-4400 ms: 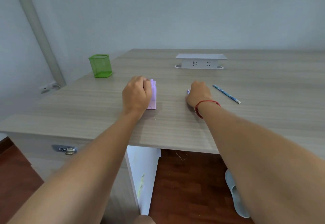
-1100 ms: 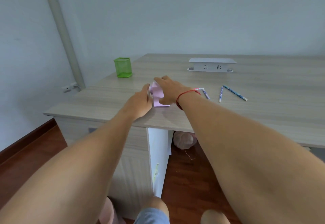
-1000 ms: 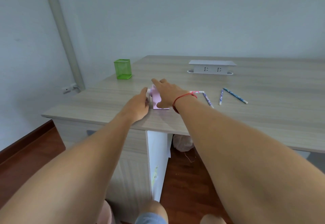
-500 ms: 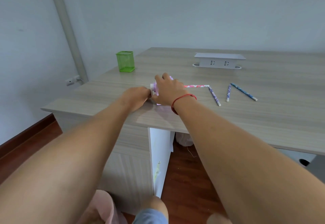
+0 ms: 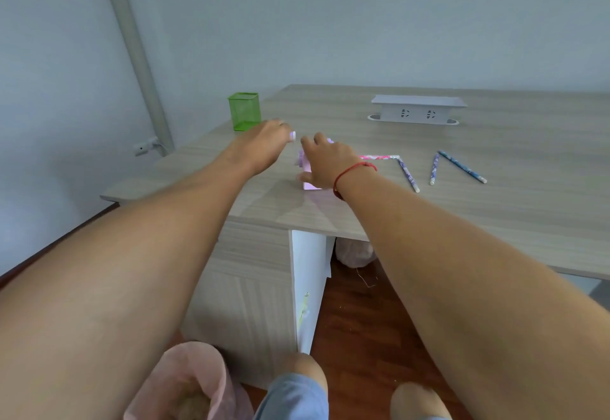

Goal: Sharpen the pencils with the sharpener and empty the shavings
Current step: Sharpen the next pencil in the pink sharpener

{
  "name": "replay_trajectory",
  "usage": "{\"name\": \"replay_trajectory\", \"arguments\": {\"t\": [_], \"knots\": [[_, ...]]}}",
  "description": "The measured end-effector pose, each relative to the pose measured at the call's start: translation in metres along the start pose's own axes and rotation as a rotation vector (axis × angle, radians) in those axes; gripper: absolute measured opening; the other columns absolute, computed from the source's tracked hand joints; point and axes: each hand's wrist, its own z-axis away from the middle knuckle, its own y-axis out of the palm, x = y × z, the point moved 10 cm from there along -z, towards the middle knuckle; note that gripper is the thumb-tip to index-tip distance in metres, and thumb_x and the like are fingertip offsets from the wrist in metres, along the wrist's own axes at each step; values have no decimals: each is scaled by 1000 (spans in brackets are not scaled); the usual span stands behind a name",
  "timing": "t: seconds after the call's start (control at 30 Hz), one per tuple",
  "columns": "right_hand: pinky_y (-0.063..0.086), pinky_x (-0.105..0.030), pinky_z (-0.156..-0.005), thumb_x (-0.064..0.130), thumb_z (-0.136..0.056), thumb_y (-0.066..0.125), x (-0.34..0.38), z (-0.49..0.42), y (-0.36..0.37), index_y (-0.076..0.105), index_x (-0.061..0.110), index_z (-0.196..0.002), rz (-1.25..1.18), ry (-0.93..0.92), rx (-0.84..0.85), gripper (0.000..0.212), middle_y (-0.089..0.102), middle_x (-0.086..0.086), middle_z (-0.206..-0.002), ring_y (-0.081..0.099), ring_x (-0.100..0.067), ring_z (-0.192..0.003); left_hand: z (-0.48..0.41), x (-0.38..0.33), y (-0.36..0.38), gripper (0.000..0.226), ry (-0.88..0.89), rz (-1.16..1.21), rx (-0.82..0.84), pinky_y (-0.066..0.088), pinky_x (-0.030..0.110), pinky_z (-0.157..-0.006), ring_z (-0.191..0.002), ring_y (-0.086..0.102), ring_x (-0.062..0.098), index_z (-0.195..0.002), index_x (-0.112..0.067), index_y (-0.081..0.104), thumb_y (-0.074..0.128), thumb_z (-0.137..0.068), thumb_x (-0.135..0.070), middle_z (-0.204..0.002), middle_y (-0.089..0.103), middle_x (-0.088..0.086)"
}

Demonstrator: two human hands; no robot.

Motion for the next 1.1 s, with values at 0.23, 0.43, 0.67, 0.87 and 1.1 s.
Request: {"name": "replay_trajectory", "arguments": {"t": [0.23, 0.43, 0.67, 0.87, 1.1], "knots": [[44, -41, -96, 44, -87, 63, -3, -8, 4, 38, 10, -136, -55, 46, 47, 64, 41, -13, -138, 50, -34, -123, 48, -19, 15, 17, 33, 128, -47, 44, 46, -72, -88, 58, 39, -102, 2, 55, 42, -96, -7, -98, 58, 23], [42, -39, -99, 41, -88, 61, -3, -7, 3, 38, 10, -137, -73, 30, 59, 63, 38, -15, -140, 48, -34, -125, 52, -16, 41, 20, -70, 150, 20, 39, 41, -78, -98, 55, 37, -111, 0, 52, 40, -96, -4, -110, 56, 21], [44, -38, -93, 37, -85, 62, -4, -7, 0, 39, 11, -134, -69, 31, 66, 60, 41, -11, -137, 51, -35, -121, 47, -14, 70, 20, -42, 100, 172, 47, 43, -87, -99, 59, 33, -107, -4, 57, 41, -97, -11, -108, 60, 17], [46, -42, -91, 36, -86, 56, -4, -4, -3, 40, 12, -133, -63, 38, 6, 55, 43, -11, -134, 52, -36, -120, 19, -7, 81, 30, 44, 27, 324, 44, 36, -84, -99, 59, 32, -104, -6, 63, 37, -97, -21, -110, 63, 15], [42, -39, -95, 34, -88, 57, -7, -10, -3, 38, 14, -134, -24, 51, 24, 54, 42, -7, -137, 48, -29, -126, -22, 2, 39, 24, 126, -131, 149, 42, 40, -69, -96, 60, 39, -102, 0, 62, 44, -87, 6, -101, 62, 20]]}}
